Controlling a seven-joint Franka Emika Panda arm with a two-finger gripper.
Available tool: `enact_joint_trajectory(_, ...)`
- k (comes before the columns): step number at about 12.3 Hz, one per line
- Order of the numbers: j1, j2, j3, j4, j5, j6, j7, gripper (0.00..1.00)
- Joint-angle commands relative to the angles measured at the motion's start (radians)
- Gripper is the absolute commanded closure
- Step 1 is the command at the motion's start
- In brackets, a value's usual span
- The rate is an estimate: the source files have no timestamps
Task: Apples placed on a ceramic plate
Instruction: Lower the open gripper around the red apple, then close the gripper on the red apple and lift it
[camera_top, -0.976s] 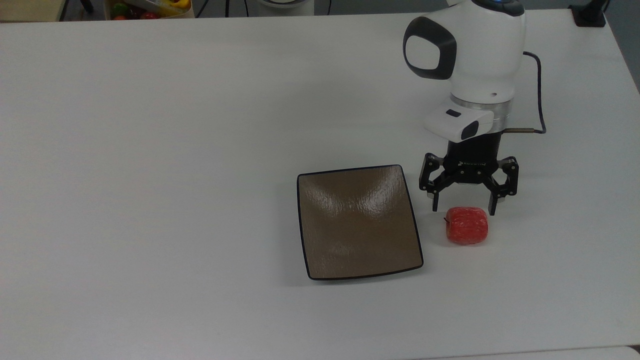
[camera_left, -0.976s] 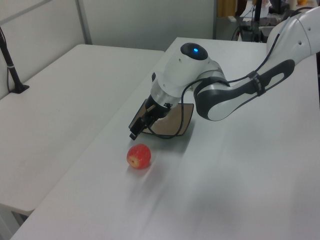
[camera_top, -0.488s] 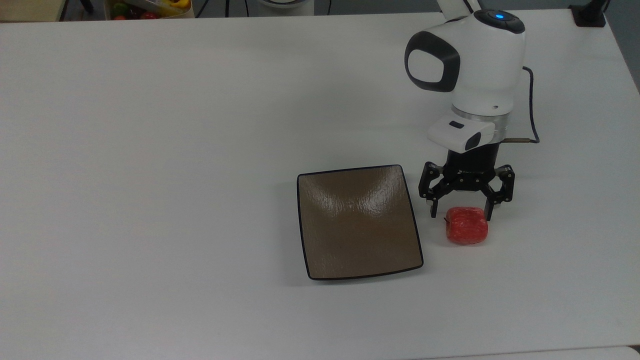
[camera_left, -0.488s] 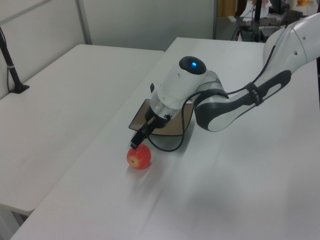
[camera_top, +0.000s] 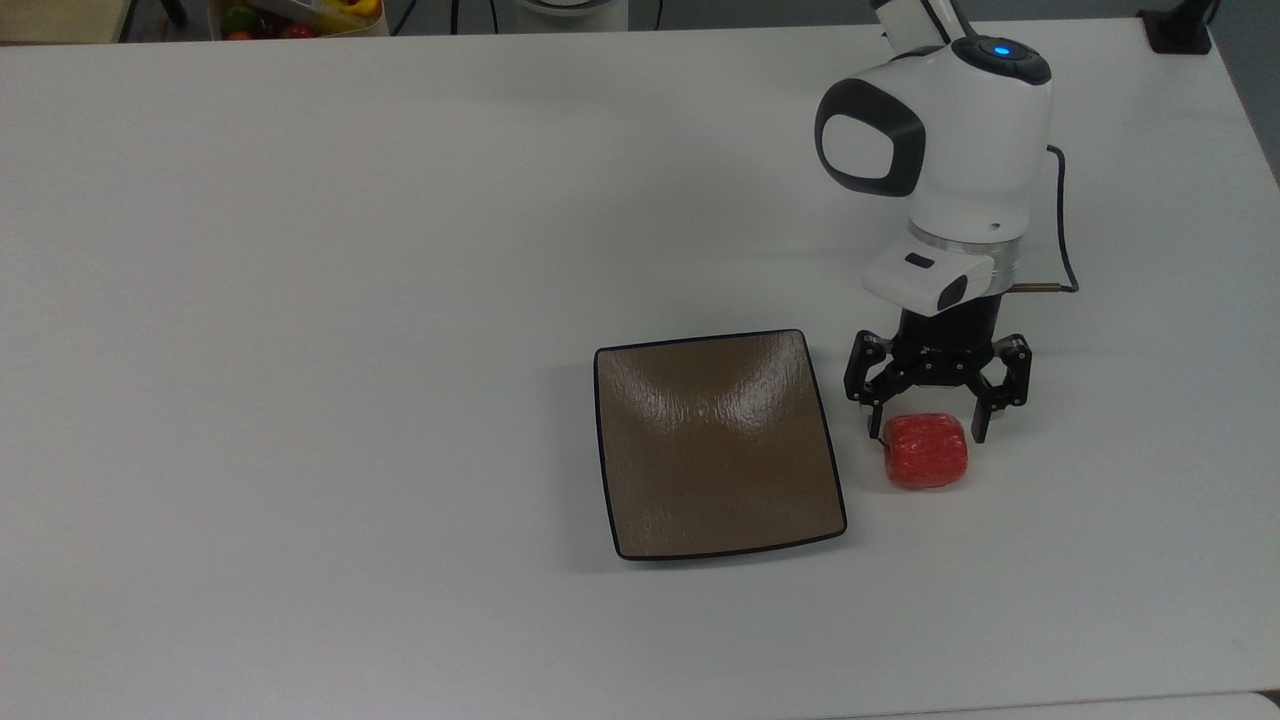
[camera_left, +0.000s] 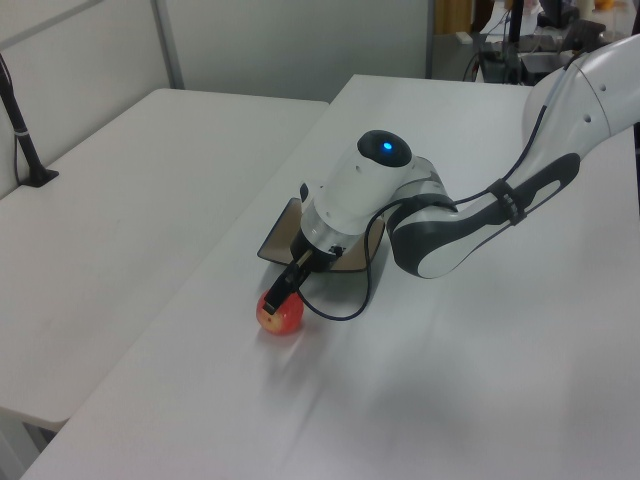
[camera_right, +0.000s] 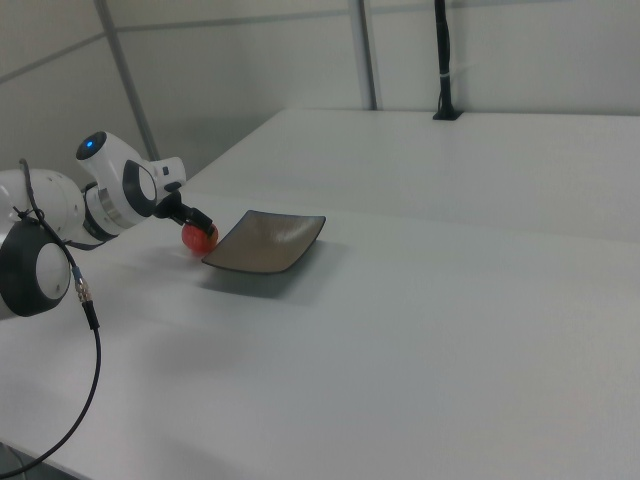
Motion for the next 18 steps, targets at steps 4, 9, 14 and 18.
enact_joint_trajectory(4,0.001,0.029,0.009,0.018,-0.106,0.043,0.027,0.32)
enact_joint_trajectory(9,-0.002,0.027,0.024,0.018,-0.122,0.043,0.027,0.65)
enact_joint_trajectory(14,-0.061,-0.088,0.067,-0.007,-0.125,0.027,0.062,0.64)
enact_joint_trajectory(18,-0.115,-0.154,0.049,-0.039,-0.120,0.024,0.060,0.62)
